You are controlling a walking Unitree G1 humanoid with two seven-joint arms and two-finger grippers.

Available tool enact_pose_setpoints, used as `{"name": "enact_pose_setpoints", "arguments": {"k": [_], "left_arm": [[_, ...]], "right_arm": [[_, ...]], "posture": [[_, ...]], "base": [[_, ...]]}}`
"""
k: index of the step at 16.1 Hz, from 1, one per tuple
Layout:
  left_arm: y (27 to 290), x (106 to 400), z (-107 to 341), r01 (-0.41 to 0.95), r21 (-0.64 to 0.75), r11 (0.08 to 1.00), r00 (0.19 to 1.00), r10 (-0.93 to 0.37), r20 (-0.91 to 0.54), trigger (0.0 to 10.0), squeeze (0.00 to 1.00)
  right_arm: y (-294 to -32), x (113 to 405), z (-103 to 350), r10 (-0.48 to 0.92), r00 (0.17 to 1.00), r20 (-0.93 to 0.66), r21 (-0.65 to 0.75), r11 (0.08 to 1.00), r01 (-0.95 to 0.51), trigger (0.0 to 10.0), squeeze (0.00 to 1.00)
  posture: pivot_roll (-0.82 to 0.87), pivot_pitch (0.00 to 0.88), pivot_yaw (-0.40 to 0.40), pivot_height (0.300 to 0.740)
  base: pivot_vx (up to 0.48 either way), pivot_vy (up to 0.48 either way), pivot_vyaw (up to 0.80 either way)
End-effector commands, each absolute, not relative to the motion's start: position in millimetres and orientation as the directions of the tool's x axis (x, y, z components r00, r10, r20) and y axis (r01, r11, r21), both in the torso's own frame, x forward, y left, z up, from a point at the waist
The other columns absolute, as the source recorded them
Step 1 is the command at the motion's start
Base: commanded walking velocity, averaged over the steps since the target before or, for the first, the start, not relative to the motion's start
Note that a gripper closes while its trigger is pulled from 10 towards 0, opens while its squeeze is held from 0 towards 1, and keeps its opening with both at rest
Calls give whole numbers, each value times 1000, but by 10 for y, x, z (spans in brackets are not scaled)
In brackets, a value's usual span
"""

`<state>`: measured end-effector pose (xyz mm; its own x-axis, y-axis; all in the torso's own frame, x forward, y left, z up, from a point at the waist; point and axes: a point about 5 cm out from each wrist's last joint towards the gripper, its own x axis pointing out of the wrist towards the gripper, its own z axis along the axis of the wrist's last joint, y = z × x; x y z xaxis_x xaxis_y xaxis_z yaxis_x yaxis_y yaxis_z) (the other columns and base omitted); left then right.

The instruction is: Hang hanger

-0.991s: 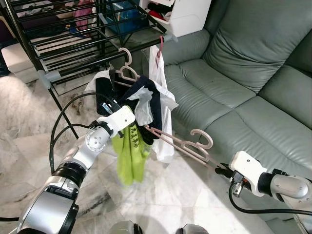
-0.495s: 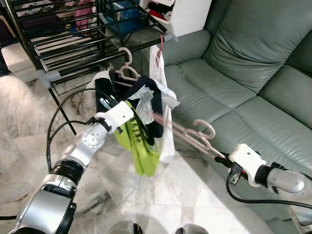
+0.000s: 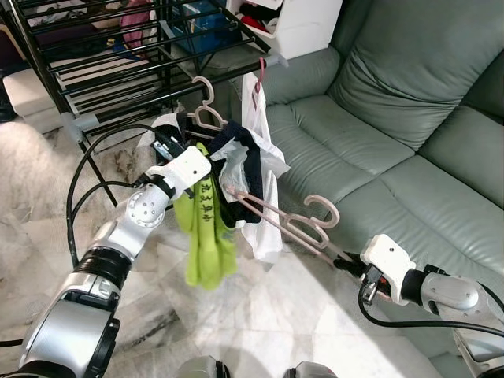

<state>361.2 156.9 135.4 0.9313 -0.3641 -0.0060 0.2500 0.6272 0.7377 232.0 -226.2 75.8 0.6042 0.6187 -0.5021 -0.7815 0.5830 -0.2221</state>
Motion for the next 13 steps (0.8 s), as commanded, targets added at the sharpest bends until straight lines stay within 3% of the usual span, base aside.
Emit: {"name": "enact_pose_setpoints", "arguments": {"k": [1, 8, 13], "left_arm": [[1564, 3659, 1490, 218, 742, 634, 931, -362, 36, 10000, 0], [1549, 3658, 1483, 214, 744, 633, 932, -360, 37, 10000, 0], [1521, 3634, 1534, 222, 741, 633, 922, -383, 51, 10000, 0]], "right_arm": [[-2247, 2324, 797, 636, 594, -492, -217, 572, -791, 10000, 0], [-2207, 2293, 777, 668, 543, -509, -138, 559, -818, 10000, 0], [-2255, 2314, 667, 608, 586, -537, -122, 631, -766, 10000, 0]], "posture": [[-57, 0, 17, 740], [-57, 0, 17, 740], [-58, 0, 13, 740]], "base": [[0, 0, 0], [0, 0, 0], [0, 0, 0]]}}
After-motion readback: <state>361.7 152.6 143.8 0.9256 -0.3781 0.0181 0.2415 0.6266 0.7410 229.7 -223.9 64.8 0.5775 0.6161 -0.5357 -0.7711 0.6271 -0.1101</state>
